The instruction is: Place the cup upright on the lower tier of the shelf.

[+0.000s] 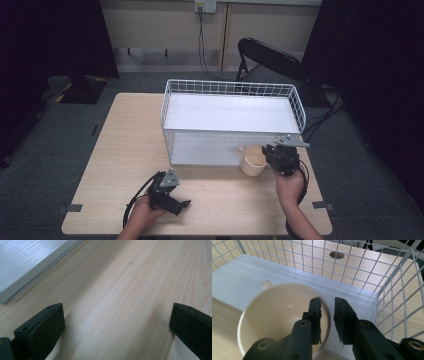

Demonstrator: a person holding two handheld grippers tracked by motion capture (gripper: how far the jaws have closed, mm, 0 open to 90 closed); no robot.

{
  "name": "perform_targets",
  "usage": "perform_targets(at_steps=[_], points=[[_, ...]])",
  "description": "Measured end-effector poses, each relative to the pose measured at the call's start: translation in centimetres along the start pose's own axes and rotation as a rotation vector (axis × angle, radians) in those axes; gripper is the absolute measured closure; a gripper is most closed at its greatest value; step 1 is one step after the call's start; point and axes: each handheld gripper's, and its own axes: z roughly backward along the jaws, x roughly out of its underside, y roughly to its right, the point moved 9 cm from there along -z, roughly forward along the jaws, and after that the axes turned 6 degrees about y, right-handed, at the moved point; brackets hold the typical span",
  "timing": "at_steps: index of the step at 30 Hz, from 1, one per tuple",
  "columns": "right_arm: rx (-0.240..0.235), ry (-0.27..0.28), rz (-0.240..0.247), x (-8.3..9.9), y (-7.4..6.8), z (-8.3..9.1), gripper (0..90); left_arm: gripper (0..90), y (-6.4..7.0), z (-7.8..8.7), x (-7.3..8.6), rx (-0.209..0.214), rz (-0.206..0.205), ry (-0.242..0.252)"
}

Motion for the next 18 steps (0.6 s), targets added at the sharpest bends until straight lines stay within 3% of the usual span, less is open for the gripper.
perform_targets(at_steps=[4, 8, 18], points=[[0.001, 0.013, -0.008, -0.1, 0.06, 0.06, 72.9, 0.0, 0.0, 0.0, 0.0, 0.0, 0.001, 0.0], [-0.008, 0.017, 0.002, -0.23, 0.01, 0.19, 83.8, 0.0, 0.0, 0.0, 0.0, 0.0, 0.0, 0.0], [0.022, 0.053, -0.012, -0.42, 0.39, 0.02, 87.9, 0.0, 0.0, 0.0, 0.0, 0.0, 0.0, 0.0]])
